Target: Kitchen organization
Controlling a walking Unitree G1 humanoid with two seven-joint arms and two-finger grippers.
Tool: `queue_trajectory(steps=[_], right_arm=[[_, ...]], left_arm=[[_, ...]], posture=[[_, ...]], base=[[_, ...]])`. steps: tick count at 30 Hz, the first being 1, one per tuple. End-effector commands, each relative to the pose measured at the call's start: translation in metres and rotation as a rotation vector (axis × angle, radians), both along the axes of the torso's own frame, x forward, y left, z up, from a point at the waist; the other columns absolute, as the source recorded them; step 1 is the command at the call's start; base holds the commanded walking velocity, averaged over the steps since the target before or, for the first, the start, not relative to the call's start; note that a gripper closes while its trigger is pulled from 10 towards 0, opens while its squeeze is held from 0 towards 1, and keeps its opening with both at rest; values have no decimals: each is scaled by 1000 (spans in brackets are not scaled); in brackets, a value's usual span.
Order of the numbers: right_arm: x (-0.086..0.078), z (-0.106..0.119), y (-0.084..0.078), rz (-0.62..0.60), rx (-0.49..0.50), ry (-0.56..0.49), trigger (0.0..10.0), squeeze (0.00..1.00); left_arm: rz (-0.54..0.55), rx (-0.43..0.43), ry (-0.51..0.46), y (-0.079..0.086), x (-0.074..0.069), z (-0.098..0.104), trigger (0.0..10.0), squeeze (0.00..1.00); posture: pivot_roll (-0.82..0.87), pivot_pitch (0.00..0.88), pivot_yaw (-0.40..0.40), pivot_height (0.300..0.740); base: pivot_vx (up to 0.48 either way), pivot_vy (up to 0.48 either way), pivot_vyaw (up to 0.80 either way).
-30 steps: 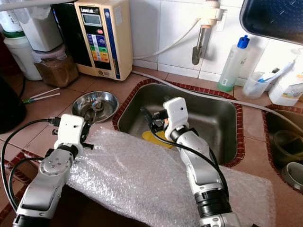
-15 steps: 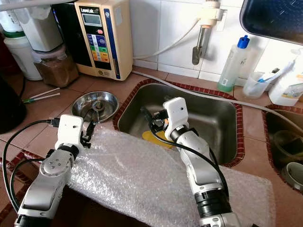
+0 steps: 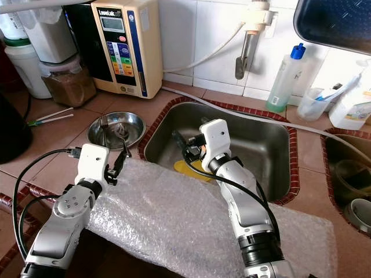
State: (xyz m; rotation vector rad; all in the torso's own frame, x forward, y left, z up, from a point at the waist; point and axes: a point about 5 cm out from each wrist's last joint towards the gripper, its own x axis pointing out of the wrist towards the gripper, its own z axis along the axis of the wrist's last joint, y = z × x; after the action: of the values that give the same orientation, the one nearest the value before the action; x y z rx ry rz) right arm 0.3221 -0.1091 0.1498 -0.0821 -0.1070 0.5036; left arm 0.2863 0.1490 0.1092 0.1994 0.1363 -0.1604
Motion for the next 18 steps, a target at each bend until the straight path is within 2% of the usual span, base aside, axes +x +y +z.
queue_trajectory(steps=[1,12,18], right_arm=[[0,0,0,-1,-3,-1,10000,0],[1,-1,-1,-1,-7,0,10000,0],[1,-1,-1,-1,-5,2,10000,0]], left_arm=[[-15,4,10,-1,0,-3,0,0],[1,16,-4,2,0,-2,0,0],[56,40,-38,8,-1,1,0,0]], posture=[[83,0,26,740],[88,0,22,740],[87,0,22,740]], base=[[0,0,0],[0,0,0],[0,0,0]])
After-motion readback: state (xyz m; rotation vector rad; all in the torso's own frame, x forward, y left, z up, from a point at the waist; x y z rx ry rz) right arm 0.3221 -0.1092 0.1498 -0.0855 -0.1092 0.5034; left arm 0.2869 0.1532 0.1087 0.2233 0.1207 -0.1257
